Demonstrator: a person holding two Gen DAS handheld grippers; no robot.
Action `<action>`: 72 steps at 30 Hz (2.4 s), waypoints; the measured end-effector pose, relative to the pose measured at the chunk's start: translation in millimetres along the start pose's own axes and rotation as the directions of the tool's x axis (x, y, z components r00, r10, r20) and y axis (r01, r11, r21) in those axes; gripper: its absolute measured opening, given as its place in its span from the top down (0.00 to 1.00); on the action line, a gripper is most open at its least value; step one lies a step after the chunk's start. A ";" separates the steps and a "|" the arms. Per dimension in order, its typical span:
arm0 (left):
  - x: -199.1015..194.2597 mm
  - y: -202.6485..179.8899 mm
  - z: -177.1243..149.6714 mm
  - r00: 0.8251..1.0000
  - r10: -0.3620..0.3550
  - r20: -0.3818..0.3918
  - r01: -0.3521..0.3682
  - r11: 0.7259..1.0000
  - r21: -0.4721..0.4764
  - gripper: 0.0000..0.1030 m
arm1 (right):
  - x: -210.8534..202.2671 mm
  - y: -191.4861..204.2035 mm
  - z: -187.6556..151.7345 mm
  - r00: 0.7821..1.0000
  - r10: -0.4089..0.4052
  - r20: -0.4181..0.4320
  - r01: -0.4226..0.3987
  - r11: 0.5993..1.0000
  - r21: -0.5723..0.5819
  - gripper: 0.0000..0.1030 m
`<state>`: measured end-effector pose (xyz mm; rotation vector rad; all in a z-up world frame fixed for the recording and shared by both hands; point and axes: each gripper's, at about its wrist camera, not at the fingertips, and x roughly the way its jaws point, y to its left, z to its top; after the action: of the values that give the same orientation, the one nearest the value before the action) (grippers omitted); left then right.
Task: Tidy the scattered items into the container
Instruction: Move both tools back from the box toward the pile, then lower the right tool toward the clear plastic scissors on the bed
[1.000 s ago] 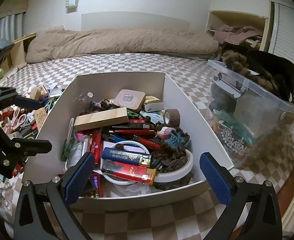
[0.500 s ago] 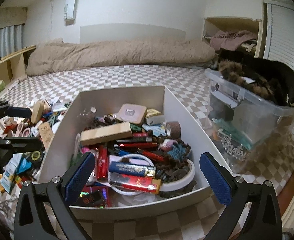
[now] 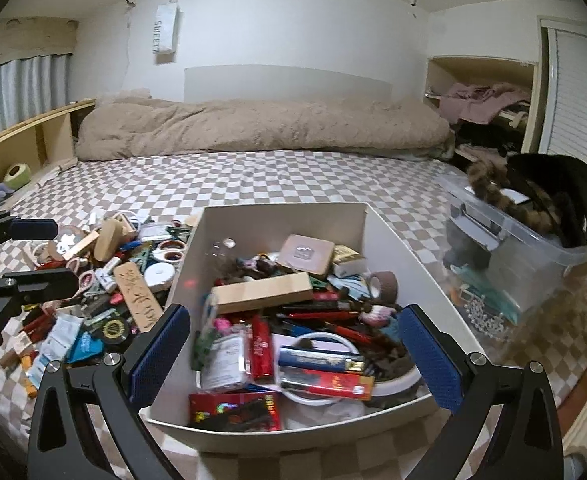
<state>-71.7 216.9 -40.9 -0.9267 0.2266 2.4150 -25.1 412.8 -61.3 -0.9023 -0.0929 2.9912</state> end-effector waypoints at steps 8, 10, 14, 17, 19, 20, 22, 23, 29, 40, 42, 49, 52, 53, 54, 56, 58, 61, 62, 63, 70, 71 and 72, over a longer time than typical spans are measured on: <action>-38.9 22.2 -9.1 0.999 0.025 0.027 -0.023 0.998 -0.055 0.00 | -11.7 26.7 7.5 0.999 0.036 0.024 -0.035 0.999 -0.027 0.00; -48.7 25.5 -11.9 0.998 0.041 0.038 -0.039 0.998 -0.058 0.00 | -15.6 34.8 9.4 0.998 0.048 0.033 -0.047 0.998 -0.036 0.00; -69.9 35.1 -19.2 0.996 0.069 0.052 -0.065 0.995 -0.077 0.00 | -23.3 49.9 12.6 0.996 0.078 0.051 -0.076 0.996 -0.053 0.00; -84.5 42.5 -25.5 0.994 0.087 0.062 -0.081 0.992 -0.093 0.00 | -27.5 60.7 12.9 0.992 0.106 0.062 -0.102 0.993 -0.064 0.00; -93.2 46.6 -29.7 0.992 0.102 0.069 -0.095 0.991 -0.097 0.00 | -31.4 68.5 11.9 0.988 0.131 0.079 -0.125 0.989 -0.073 0.00; -97.9 49.0 -32.1 0.991 0.110 0.073 -0.103 0.990 -0.099 0.00 | -33.7 70.8 11.8 0.986 0.139 0.092 -0.133 0.988 -0.074 0.00; -104.5 53.9 -36.8 0.990 0.123 0.075 -0.115 0.988 -0.102 0.00 | -39.6 78.8 11.5 0.977 0.174 0.124 -0.165 0.983 -0.081 0.00; -106.9 56.0 -38.9 0.989 0.129 0.074 -0.121 0.987 -0.104 0.00 | -41.3 82.3 11.2 0.974 0.185 0.130 -0.175 0.981 -0.086 0.00; -117.3 72.8 -53.8 0.984 0.164 0.074 -0.154 0.980 -0.123 0.00 | -45.1 102.9 10.0 0.959 0.233 0.162 -0.215 0.969 -0.119 0.00; -114.5 115.8 -90.3 0.971 0.231 0.055 -0.217 0.957 -0.191 0.00 | -30.8 126.0 -2.7 0.941 0.318 0.114 -0.299 0.941 -0.161 0.00; -110.5 120.7 -96.4 0.971 0.237 0.040 -0.225 0.955 -0.193 0.00 | -26.2 132.0 -6.1 0.938 0.331 0.101 -0.312 0.935 -0.166 0.00; -92.5 143.0 -111.9 0.969 0.242 -0.048 -0.246 0.949 -0.195 0.00 | -1.2 160.5 -24.2 0.932 0.363 0.002 -0.355 0.912 -0.205 0.00; -85.1 151.7 -120.9 0.965 0.249 -0.083 -0.260 0.946 -0.192 0.00 | 11.8 173.0 -37.3 0.926 0.373 -0.056 -0.375 0.897 -0.233 0.00; -82.3 154.9 -125.0 0.964 0.249 -0.098 -0.263 0.945 -0.192 0.00 | 17.0 176.7 -42.2 0.926 0.371 -0.074 -0.377 0.894 -0.242 0.00; -78.8 158.3 -129.2 0.962 0.246 -0.117 -0.265 0.945 -0.192 0.00 | 21.3 179.5 -45.8 0.928 0.363 -0.085 -0.373 0.894 -0.250 0.00; -72.0 164.3 -136.7 0.959 0.237 -0.154 -0.265 0.945 -0.194 0.00 | 32.4 184.9 -54.5 0.931 0.343 -0.121 -0.364 0.892 -0.270 0.00; -64.0 169.2 -143.9 0.957 0.218 -0.191 -0.255 0.947 -0.197 0.00 | 40.6 187.4 -61.4 0.927 0.343 -0.152 -0.373 0.887 -0.271 0.00; -54.5 172.6 -151.4 0.954 0.191 -0.231 -0.238 0.951 -0.197 0.00 | 52.3 188.2 -70.0 0.917 0.349 -0.195 -0.391 0.885 -0.254 0.00; -51.4 173.3 -154.3 0.952 0.184 -0.244 -0.234 0.953 -0.194 0.00 | 55.1 188.0 -72.5 0.913 0.351 -0.207 -0.396 0.884 -0.247 0.00; -49.0 173.9 -157.5 0.950 0.180 -0.255 -0.232 0.953 -0.192 0.00 | 58.8 188.1 -75.7 0.908 0.356 -0.223 -0.405 0.883 -0.238 0.00; -24.1 172.8 -196.0 0.918 0.121 -0.378 -0.195 0.967 -0.163 0.00 | 77.5 188.9 -95.5 0.865 0.388 -0.316 -0.455 0.873 -0.174 0.00; -21.4 170.3 -200.9 0.913 0.118 -0.389 -0.189 0.971 -0.149 0.00 | 78.6 188.7 -97.5 0.858 0.397 -0.325 -0.465 0.870 -0.165 0.00; -20.1 167.2 -206.3 0.911 0.120 -0.395 -0.185 0.974 -0.131 0.00 | 78.9 188.7 -101.1 0.849 0.412 -0.332 -0.479 0.864 -0.154 0.00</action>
<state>-31.8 -1.4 -188.0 -1.5138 0.2511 2.3979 -34.6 232.3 -200.5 -1.5858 -0.2669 3.2618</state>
